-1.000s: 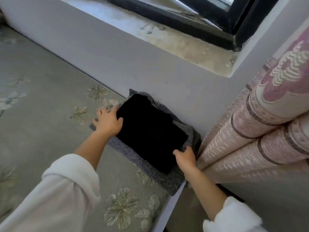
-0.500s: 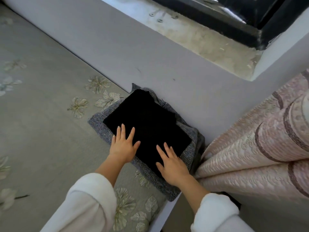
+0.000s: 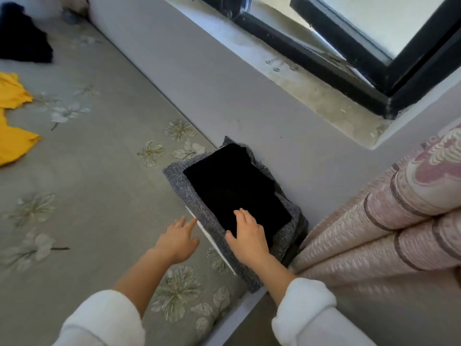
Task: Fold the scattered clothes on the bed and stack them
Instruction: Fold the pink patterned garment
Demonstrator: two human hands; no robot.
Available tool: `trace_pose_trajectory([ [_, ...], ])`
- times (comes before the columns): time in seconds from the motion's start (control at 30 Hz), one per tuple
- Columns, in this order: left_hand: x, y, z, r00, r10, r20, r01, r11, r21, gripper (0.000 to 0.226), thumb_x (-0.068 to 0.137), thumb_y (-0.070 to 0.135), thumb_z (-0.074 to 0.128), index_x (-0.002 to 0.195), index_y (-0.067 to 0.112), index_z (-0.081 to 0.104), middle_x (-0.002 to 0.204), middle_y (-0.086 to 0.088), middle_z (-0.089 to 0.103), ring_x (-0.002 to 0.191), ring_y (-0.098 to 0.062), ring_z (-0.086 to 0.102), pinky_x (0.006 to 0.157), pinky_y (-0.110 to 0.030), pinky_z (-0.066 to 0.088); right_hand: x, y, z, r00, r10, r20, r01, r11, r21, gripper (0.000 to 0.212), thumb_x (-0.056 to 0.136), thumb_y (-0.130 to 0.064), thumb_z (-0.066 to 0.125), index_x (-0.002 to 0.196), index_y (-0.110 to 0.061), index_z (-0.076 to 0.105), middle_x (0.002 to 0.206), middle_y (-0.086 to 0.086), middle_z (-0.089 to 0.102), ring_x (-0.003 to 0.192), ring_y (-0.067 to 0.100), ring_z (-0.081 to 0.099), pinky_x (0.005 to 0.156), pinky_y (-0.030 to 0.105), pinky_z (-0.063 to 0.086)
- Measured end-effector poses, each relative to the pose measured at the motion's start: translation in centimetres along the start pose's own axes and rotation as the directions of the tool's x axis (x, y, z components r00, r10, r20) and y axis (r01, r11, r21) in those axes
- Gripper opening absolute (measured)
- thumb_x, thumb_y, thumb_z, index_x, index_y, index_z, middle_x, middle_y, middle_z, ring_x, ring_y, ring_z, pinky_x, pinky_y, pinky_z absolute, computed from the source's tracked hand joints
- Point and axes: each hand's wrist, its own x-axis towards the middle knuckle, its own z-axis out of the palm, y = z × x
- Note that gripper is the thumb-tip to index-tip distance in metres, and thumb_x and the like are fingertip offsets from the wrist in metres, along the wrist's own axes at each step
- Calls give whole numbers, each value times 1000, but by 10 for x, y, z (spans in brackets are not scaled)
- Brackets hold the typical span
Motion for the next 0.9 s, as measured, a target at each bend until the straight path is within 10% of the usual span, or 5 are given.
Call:
trace_pose_trajectory([
  [0.5, -290, -161, 92, 863, -486, -141, 380, 806, -455, 52, 99, 29, 41, 148, 15, 28, 154, -10, 27, 140, -28, 26, 114, -36, 25, -155, -197, 123, 862, -322, 391, 381, 921, -84, 67, 94, -33, 51, 150, -13, 20, 152, 11, 26, 138, 33, 27, 113, 41, 27],
  [0.9, -570, -315, 210, 494, -843, -214, 528, 486, -696, 48, 96, 30, 46, 143, 22, 38, 149, -4, 35, 136, -24, 31, 110, -38, 30, -354, -405, 268, 523, -624, 581, 789, 613, -52, 65, 95, -33, 51, 149, -13, 23, 151, 11, 27, 136, 33, 33, 110, 41, 31],
])
